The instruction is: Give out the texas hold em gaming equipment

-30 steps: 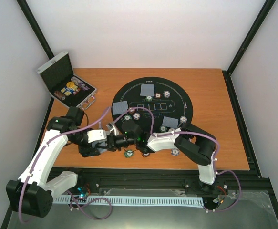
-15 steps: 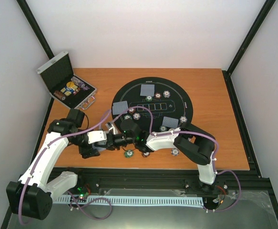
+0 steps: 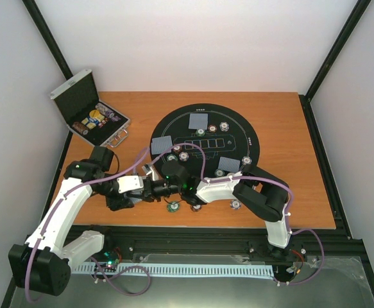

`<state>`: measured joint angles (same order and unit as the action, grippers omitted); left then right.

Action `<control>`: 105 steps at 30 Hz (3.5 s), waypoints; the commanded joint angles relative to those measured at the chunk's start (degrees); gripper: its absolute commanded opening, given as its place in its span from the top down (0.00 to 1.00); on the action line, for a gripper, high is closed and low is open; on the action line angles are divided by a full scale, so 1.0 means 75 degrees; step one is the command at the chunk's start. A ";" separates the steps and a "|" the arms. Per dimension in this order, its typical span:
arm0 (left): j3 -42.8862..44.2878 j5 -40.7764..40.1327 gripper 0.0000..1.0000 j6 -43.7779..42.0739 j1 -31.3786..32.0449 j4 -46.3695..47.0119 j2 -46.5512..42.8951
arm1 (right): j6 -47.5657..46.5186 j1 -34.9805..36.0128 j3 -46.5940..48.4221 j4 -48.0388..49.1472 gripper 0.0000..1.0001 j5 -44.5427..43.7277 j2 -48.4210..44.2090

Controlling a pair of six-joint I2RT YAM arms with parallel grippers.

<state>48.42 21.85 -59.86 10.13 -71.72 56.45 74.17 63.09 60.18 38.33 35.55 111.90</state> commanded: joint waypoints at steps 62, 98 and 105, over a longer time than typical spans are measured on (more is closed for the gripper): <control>0.0477 0.0094 0.99 -0.0264 0.0009 -0.0409 -0.0524 | -0.2007 -0.0582 0.0027 -0.2873 0.71 0.0350 -0.1132; 0.0356 -0.0356 0.99 -0.0261 0.0009 -0.0231 -0.0389 | -0.3668 -0.3655 -0.1600 -0.5450 0.97 0.0598 -0.3308; 0.0324 -0.0388 0.99 -0.0258 0.0009 -0.0232 -0.0412 | -0.5088 -0.5806 -0.1879 -0.7127 0.97 -0.0094 -0.3441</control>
<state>49.98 18.68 -60.40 10.13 -73.71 53.52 43.64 24.75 46.94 -6.59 37.82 87.46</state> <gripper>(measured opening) 0.670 0.031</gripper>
